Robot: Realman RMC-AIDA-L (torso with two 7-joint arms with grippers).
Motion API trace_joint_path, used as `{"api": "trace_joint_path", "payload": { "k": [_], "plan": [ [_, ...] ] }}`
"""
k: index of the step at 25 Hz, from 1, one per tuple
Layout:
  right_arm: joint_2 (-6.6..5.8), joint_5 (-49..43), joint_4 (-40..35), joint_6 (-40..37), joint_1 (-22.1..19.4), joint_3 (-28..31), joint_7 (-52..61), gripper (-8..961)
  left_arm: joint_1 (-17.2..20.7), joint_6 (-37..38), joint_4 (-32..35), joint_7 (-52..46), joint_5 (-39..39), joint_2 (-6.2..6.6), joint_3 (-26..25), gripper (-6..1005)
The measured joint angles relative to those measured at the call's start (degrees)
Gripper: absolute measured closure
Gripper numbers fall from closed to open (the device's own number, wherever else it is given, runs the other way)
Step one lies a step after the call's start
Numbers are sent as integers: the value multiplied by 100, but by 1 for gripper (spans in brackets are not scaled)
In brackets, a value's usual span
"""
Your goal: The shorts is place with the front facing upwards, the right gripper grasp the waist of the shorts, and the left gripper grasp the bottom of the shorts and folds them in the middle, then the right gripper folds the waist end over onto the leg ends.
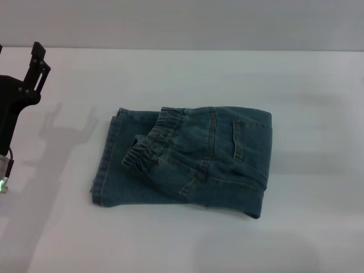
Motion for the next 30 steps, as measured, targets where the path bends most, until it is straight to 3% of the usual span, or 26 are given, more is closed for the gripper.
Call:
{"api": "trace_joint_path", "payload": {
  "k": [30],
  "plan": [
    [0,10,-1,-35,-3,0,-6,235,0,10,-78,-110,-7,2,-59,199]
  ]
}}
